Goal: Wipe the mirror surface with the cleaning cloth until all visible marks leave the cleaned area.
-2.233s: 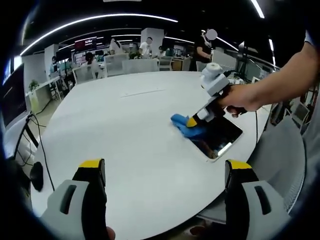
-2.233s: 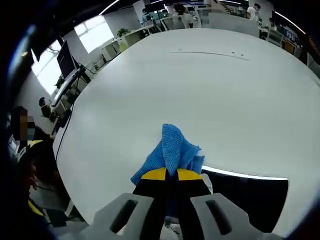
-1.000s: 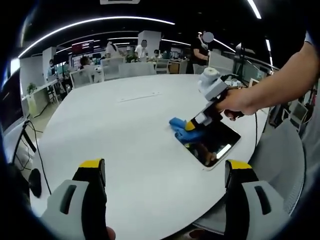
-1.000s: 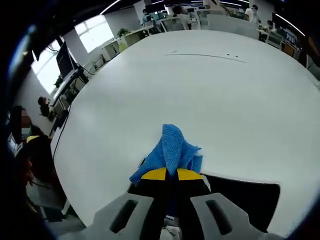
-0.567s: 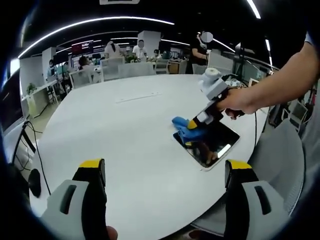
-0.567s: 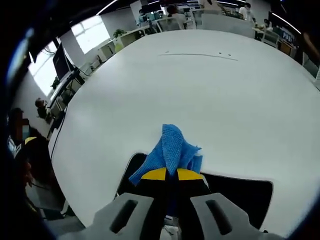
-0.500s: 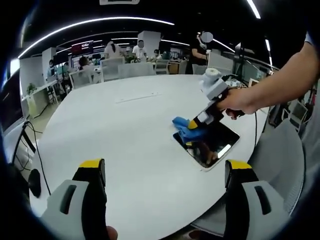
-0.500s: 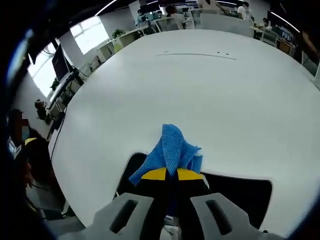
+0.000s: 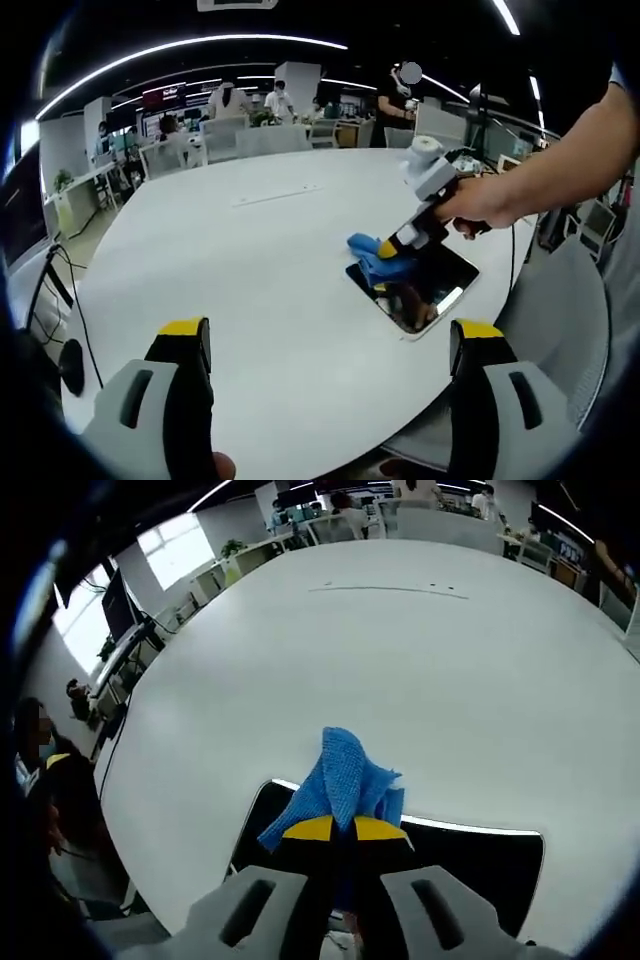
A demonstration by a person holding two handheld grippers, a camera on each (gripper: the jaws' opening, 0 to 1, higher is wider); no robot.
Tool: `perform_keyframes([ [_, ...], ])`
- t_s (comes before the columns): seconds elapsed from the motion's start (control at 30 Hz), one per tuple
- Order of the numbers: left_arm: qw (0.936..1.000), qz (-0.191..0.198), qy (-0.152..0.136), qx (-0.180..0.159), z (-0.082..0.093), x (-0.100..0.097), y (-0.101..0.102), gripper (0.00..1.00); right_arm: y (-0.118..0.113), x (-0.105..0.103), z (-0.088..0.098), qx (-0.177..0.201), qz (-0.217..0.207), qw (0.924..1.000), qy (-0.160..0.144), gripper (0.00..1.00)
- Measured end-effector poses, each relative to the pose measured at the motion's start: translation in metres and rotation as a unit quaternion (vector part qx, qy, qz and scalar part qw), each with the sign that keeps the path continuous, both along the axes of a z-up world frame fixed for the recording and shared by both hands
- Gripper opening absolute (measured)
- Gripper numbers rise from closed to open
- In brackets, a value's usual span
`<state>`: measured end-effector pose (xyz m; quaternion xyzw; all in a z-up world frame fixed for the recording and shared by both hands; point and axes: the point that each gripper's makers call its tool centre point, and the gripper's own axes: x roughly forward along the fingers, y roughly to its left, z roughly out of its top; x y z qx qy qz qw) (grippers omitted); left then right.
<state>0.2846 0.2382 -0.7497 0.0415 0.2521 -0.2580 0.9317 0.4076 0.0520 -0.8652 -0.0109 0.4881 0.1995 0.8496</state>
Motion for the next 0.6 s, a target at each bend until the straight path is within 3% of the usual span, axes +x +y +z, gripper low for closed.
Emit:
perform_keyframes([
  [0.6,0.9999,-0.01,-0.001,-0.002,0.003,-0.001,-0.011,0.99,0.0,-0.038,0.0,0.004,0.003,1.0,-0.006,0.0],
])
